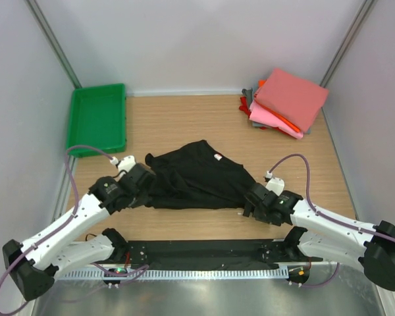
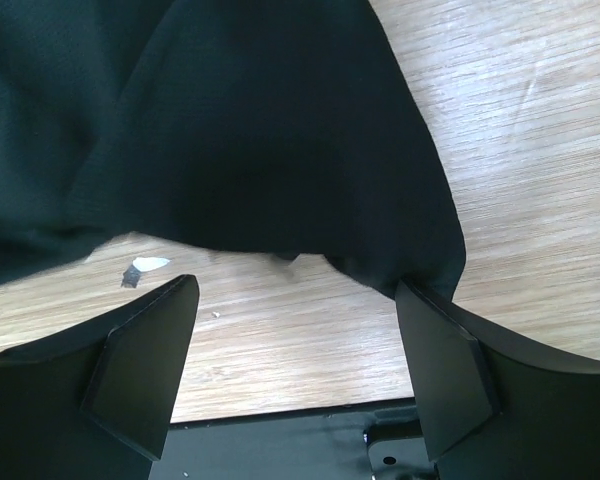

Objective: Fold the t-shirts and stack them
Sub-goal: Flatten the tshirt out

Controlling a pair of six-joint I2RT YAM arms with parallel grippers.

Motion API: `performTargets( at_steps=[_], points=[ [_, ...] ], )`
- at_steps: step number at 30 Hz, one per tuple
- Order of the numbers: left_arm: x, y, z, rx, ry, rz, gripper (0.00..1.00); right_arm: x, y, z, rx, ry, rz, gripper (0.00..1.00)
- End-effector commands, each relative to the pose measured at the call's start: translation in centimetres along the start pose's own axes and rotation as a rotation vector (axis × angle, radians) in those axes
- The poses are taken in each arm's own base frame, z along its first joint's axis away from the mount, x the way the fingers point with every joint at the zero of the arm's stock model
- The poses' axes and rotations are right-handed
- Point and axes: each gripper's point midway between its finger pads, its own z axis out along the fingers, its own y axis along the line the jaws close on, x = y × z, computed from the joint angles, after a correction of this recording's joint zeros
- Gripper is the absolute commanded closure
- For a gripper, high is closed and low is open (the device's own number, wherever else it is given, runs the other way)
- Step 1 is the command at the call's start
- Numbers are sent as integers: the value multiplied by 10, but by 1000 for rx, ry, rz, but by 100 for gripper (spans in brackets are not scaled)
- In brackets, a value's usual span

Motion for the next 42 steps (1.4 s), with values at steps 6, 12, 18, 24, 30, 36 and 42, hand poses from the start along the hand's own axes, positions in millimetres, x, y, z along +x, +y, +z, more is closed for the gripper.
performTargets(
  at_steps=[6, 12, 18, 24, 30, 36, 42],
  points=[
    [-43, 15, -2, -10, -38, 6, 100, -5, 5, 1, -5, -20, 2, 15],
    [-57, 32, -2, -67, -52, -25, 100, -12, 4, -9, -12, -45, -2, 15],
    [-76, 38, 1, -41, -45, -71, 100, -13, 1, -13, -12, -50, -11, 15],
    [-74, 34, 9, -5, -17, -75, 100, -13, 4, -13, -35, -54, -3, 17],
    [-72, 32, 11, 6, -16, -77, 100, 8, 15, -2, -99, 29, -16, 34],
    [-72, 33, 14, 2, -18, -79, 100, 24, 12, 1, -99, 72, -27, 38],
    [-73, 33, 14, 0, -21, -78, 100, 39, 12, -1, -107, 106, -40, 50]
  ],
)
